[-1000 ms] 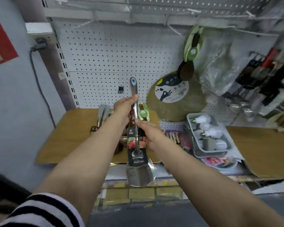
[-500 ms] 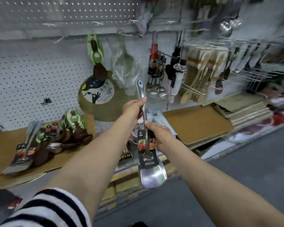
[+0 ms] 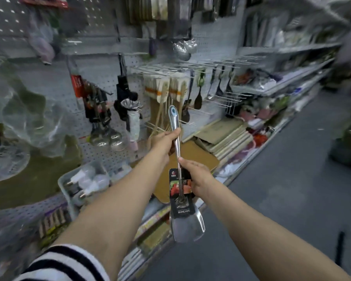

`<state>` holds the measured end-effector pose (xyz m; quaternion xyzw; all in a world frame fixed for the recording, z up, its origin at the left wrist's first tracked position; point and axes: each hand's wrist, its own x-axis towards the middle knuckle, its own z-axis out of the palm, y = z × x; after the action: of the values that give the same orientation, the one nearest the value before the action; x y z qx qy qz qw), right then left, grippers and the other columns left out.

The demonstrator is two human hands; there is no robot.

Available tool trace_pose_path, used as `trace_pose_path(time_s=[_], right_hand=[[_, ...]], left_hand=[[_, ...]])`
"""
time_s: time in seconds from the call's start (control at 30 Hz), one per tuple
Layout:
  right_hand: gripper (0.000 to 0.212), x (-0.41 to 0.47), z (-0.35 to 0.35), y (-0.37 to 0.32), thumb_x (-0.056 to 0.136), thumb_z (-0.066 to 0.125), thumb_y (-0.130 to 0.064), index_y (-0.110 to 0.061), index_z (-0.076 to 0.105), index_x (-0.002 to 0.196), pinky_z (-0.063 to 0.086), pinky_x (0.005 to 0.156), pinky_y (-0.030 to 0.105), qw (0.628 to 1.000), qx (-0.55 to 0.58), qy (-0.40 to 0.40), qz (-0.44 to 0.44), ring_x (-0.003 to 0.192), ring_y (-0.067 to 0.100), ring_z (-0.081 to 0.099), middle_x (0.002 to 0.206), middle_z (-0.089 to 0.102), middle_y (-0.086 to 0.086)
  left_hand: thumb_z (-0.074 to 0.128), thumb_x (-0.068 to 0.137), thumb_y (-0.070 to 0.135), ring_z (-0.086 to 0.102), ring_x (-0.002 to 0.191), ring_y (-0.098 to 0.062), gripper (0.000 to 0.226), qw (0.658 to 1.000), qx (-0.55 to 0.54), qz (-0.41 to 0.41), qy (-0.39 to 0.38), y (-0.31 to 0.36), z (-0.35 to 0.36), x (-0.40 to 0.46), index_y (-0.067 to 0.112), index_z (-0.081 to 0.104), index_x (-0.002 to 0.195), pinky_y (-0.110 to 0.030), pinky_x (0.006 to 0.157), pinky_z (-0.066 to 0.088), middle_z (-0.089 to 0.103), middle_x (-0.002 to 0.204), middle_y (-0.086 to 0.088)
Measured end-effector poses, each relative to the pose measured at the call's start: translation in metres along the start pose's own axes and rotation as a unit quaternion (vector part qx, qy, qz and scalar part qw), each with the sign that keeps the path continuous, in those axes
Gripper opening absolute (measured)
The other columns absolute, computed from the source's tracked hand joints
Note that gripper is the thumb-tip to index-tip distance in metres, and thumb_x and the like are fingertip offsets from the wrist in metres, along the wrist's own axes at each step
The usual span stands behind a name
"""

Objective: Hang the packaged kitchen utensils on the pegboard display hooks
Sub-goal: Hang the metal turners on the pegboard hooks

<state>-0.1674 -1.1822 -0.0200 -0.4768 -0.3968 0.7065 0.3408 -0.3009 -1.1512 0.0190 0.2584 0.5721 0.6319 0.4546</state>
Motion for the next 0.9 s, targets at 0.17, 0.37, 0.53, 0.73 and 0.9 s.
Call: trace_pose_path(time_s=[0.17, 0.37, 0.53, 0.73, 0.9], right_hand=[[0.027, 0.076, -0.053, -0.057, 0.081, 0.085, -0.032, -0.014, 0.067, 0.09, 0.059, 0.081, 0.05, 0.999, -0.018, 0.022, -0.016, 0.069, 0.026, 0.069, 0.076, 0.073, 0.008], [0.028, 0.148, -0.097, -0.107, 0.082, 0.084, -0.032, -0.012, 0.067, 0.09, 0.058, 0.081, 0.052, 0.999, -0.003, 0.034, -0.01, 0.069, 0.028, 0.068, 0.074, 0.073, 0.009], [0.032, 0.207, -0.129, -0.137, 0.083, 0.083, -0.034, -0.009, 0.069, 0.099, 0.059, 0.062, 0.04, 1.0, 0.019, 0.006, -0.005, 0.067, 0.027, 0.069, 0.08, 0.073, 0.012], [0.062, 0.287, -0.164, -0.183, 0.071, 0.088, -0.045, -0.009, 0.064, 0.115, 0.057, 0.061, 0.037, 0.999, -0.004, -0.048, -0.014, 0.075, 0.029, 0.071, 0.093, 0.074, 0.013], [0.045, 0.345, -0.197, -0.227, 0.077, 0.082, -0.046, -0.013, 0.062, 0.101, 0.057, 0.068, 0.039, 0.993, -0.036, -0.112, 0.003, 0.077, 0.028, 0.07, 0.088, 0.073, 0.009]], left_hand=[[0.081, 0.084, 0.027, 0.052, 0.06, -0.012, 0.023, 1.0, -0.019, -0.009, -0.018, 0.009, 0.08, 0.065, 0.013, 0.065, 0.09, -0.021, 0.05, 0.046, 0.061, 0.069, 0.002], [0.08, 0.085, 0.022, 0.053, 0.064, -0.013, 0.019, 0.999, -0.025, -0.015, -0.018, 0.018, 0.153, 0.13, 0.013, 0.063, 0.087, -0.014, 0.041, 0.043, 0.063, 0.076, 0.0], [0.08, 0.086, 0.027, 0.055, 0.071, -0.015, 0.023, 1.0, -0.005, -0.022, 0.001, 0.019, 0.203, 0.179, 0.012, 0.068, 0.099, -0.026, 0.06, 0.046, 0.066, 0.086, -0.002], [0.079, 0.086, 0.022, 0.059, 0.075, -0.017, 0.025, 0.999, -0.031, -0.008, 0.038, 0.032, 0.26, 0.243, 0.008, 0.069, 0.104, -0.029, 0.067, 0.05, 0.068, 0.089, -0.004], [0.082, 0.083, 0.022, 0.064, 0.085, -0.02, 0.036, 0.996, -0.041, -0.006, 0.08, 0.04, 0.304, 0.291, 0.008, 0.069, 0.114, -0.034, 0.079, 0.056, 0.073, 0.108, -0.01]])
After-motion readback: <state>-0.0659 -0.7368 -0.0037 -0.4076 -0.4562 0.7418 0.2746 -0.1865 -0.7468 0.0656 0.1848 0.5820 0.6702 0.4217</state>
